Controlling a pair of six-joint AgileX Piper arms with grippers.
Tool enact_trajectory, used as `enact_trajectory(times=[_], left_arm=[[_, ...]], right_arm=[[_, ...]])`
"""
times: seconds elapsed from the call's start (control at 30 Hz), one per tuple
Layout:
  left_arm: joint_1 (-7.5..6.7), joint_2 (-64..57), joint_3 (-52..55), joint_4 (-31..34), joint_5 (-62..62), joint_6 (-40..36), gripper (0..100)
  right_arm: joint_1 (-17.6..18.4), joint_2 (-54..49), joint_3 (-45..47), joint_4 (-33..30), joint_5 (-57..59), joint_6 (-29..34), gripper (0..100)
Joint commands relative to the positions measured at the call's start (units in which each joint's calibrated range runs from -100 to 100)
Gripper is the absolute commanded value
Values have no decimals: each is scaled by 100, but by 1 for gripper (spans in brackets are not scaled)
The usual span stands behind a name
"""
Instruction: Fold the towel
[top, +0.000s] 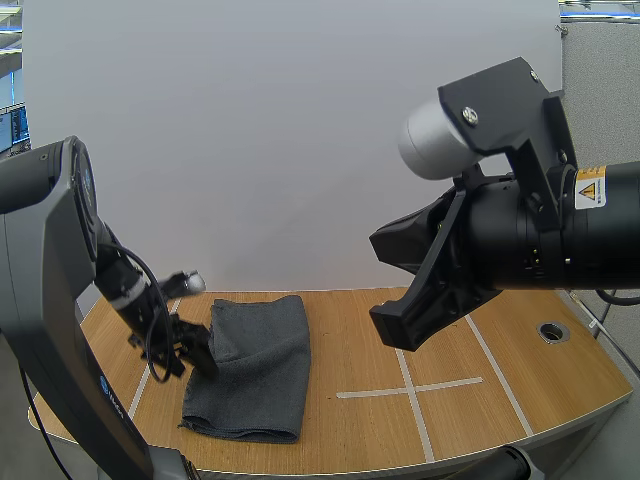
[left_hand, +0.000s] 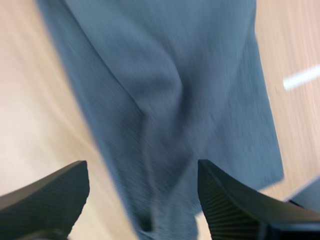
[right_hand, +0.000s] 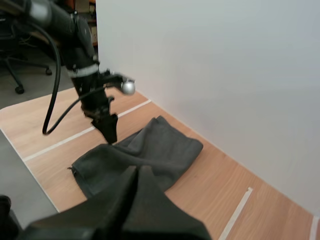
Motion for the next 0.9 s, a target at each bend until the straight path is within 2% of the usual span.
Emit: enact_trajectory(times=[0.0, 0.3, 0.57, 0.7, 0.87], left_arm=[[7, -427, -1139, -439, 17, -176, 100], [-16, 281, -2234, -913, 17, -514, 100], [-22, 1406, -2823, -1335, 17, -537, 100], [-125, 1828, -3138, -1334, 17, -634, 100], [-361, 2313, -3449, -1269, 17, -751, 100]], right_arm=[[5, 883, 480, 327, 0, -143, 0], [5, 2350, 571, 1534, 0, -745, 0], [5, 3625, 1204, 1570, 0, -1407, 0], [5, 4273, 1288, 1716, 0, -1687, 0], [5, 4978, 1288, 1902, 0, -1973, 0]])
